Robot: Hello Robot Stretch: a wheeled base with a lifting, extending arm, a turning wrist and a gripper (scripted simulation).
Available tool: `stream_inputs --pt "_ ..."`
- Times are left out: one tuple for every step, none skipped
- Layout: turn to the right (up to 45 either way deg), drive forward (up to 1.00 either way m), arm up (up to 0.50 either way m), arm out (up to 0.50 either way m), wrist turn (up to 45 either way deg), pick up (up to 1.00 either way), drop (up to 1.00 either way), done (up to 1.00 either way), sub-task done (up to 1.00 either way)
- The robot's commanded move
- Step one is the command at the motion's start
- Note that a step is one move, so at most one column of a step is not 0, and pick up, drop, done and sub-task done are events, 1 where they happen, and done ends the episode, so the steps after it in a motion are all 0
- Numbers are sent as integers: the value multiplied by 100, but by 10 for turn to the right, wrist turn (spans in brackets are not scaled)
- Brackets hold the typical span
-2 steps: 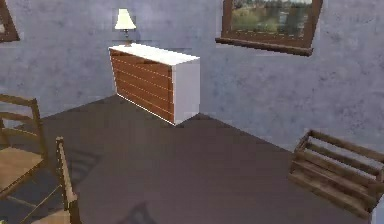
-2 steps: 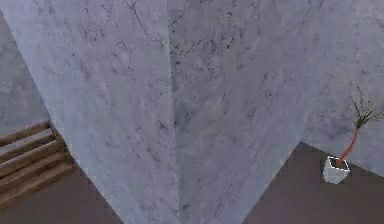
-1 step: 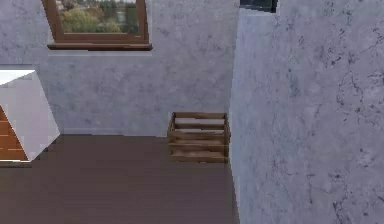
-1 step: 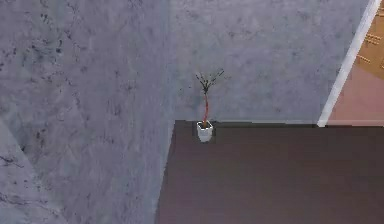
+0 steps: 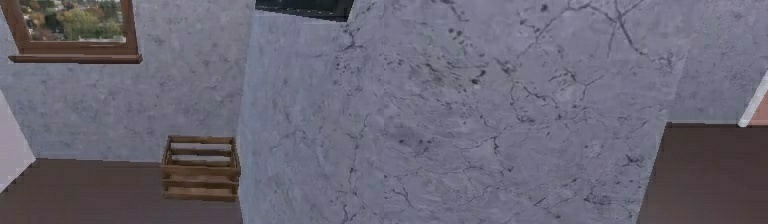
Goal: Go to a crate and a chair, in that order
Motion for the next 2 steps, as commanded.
stream_inputs --pt "30 0 0 0 0 0 0 0 0" --pt "0 30 0 0 0 0 0 0 0"
